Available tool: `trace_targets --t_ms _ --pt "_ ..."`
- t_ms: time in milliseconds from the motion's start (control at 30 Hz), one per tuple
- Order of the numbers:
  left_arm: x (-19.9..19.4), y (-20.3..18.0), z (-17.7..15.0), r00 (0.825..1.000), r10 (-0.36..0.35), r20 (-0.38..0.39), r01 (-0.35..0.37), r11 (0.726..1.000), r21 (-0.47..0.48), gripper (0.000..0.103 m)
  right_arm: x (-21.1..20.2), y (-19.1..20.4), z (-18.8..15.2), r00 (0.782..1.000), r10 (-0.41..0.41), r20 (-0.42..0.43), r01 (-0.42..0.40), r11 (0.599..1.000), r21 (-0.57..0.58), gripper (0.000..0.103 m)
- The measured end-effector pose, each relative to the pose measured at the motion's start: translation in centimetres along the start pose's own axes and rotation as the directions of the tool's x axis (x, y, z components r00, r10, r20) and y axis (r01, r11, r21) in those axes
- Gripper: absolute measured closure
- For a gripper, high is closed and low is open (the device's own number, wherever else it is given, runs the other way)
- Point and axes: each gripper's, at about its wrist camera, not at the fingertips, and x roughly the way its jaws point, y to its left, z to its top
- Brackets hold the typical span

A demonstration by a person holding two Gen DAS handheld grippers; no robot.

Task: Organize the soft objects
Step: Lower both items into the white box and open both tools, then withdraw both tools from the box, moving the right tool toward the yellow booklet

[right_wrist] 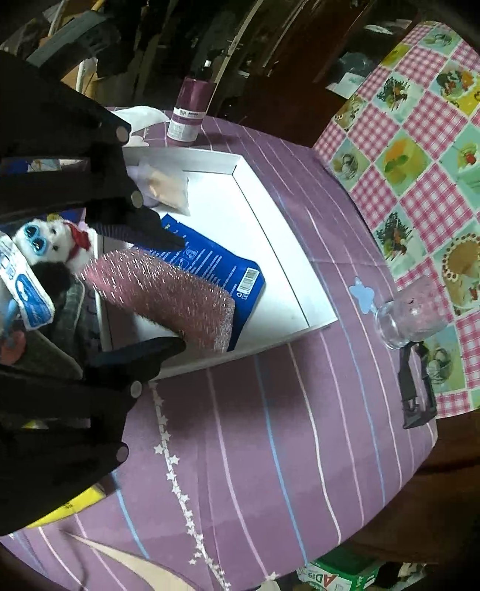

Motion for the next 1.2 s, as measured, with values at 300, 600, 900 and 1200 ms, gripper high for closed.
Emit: trace_targets --t_ms 300,600,900,1200 --pt "-0.8 0.0 -0.2 0.997 0.068 0.038 -0.069 0.998 0.01 0.031 -2.0 0.1 -0.2 0.999 0.015 -0.028 -0.014 0.999 0.036 0.049" --pt "-1.8 -0.2 -0.2 0.996 0.042 0.074 -0.042 0.999 0.0 0.031 -4.2 1.5 -0.7 0.998 -0.055 0.039 0.056 0.998 -0.024 0.048" --pt "-4.6 -0.2 -1.2 0.991 0.017 0.133 -0.021 0.999 0.031 0.031 -5.6 4.4 -3.6 0.98 0.017 0.197 0.022 0.98 -0.196 0.048" --pt "-5.6 -0.3 -4.7 0.987 0.056 0.151 -0.071 0.993 0.097 0.03 -6.2 -0.3 -8.6 0.971 -0.023 0.239 0.099 0.946 -0.31 0.048"
